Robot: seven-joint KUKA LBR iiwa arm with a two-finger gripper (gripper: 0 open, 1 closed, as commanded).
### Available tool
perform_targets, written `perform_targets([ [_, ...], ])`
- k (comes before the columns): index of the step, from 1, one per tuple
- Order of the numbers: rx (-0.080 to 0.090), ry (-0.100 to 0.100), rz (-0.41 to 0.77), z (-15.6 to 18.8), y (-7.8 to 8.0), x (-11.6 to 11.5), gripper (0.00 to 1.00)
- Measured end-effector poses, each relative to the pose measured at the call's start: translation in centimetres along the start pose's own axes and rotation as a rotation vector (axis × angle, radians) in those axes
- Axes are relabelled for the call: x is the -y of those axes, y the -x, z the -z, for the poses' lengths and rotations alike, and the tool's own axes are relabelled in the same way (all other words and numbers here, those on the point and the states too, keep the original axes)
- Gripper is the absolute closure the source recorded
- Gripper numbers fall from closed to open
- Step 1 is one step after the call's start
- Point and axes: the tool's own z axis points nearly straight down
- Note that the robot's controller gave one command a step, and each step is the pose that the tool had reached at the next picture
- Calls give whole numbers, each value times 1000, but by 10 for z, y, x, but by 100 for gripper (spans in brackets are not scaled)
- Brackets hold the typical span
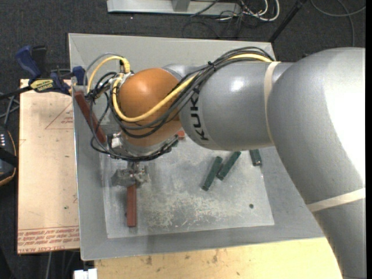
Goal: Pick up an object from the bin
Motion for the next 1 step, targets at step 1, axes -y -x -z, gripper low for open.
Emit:
perform_targets([
  [1,0,-1,29,-3,6,15,0],
])
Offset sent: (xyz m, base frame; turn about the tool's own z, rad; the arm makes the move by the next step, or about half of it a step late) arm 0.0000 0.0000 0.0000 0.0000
